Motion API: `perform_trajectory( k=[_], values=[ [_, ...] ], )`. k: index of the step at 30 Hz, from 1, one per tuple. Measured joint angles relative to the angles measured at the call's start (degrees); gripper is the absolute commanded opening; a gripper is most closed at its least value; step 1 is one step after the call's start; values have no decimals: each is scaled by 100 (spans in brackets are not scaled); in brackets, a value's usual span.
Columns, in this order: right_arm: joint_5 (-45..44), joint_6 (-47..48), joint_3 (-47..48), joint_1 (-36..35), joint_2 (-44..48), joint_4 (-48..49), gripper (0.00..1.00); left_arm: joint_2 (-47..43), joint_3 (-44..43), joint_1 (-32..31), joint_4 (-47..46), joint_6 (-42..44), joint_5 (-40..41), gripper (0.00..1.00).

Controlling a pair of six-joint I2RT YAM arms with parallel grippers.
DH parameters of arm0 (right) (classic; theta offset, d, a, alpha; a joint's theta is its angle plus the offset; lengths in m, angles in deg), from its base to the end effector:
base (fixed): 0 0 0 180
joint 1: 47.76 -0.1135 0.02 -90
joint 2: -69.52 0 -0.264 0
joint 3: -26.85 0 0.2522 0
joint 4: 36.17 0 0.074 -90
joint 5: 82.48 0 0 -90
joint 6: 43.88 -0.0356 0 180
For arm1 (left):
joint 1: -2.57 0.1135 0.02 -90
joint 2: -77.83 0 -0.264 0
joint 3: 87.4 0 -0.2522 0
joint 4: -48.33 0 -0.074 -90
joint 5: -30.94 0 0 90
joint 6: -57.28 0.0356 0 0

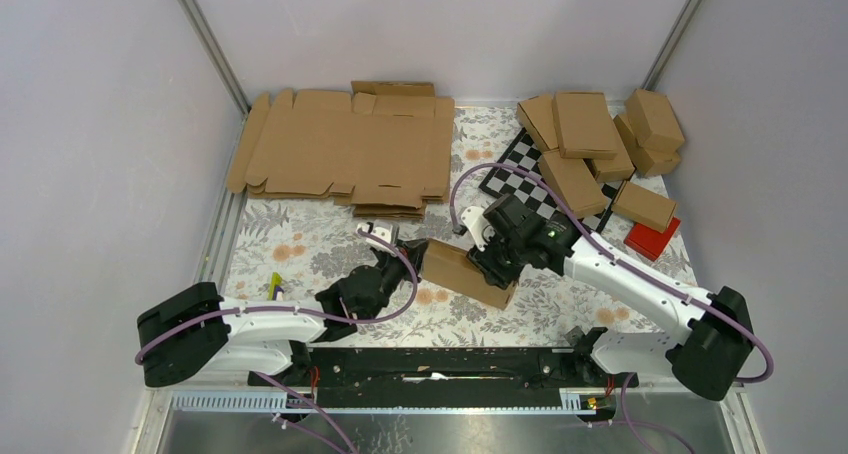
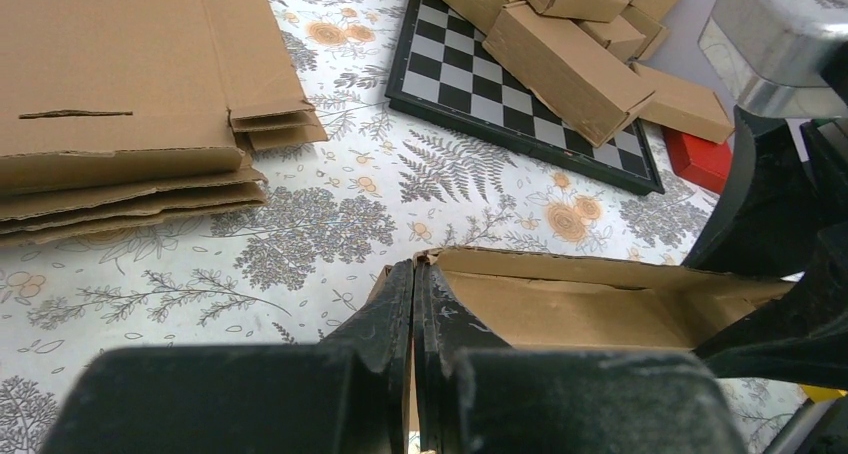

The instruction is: Fold the paper box

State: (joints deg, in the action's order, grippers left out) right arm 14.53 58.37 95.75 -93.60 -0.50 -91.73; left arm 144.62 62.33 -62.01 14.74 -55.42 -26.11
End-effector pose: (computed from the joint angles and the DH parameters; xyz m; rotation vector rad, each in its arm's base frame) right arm 0.1655 0.1766 0.2653 -1.3010 2.2448 0.3764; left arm 0.1129 -0.1925 0.2007 0.1518 1.6535 -0.7061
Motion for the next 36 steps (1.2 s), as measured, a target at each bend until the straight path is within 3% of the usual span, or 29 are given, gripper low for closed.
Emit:
perform_trajectory(
  k=[5,18,21,24,31,33,34,36],
  values=[
    [7,-190,127,0,-205,138,28,0,-234,92,455,-55,164,0],
    [280,179,1303,-2,-1729,662,31,-726,-319,1257,1652,-280,11,2],
    [339,227,1491,0,-1932,682,32,-863,-319,1499,1853,-343,-153,18],
    [361,212,1521,0,-1991,791,33,-955,-330,1672,2114,-452,-457,41],
    [308,61,1397,0,-1917,984,35,-1394,-693,1921,3220,-927,-1296,76],
    [278,-13,1281,2,-1821,1086,35,-1475,-885,1939,3630,-1172,-1445,93],
    [260,-48,1220,2,-1762,1123,35,-1506,-990,1945,3836,-1266,-1491,98],
    [243,-103,1082,4,-1626,1156,35,-1569,-1257,1963,4247,-1510,-1585,99]
  ],
)
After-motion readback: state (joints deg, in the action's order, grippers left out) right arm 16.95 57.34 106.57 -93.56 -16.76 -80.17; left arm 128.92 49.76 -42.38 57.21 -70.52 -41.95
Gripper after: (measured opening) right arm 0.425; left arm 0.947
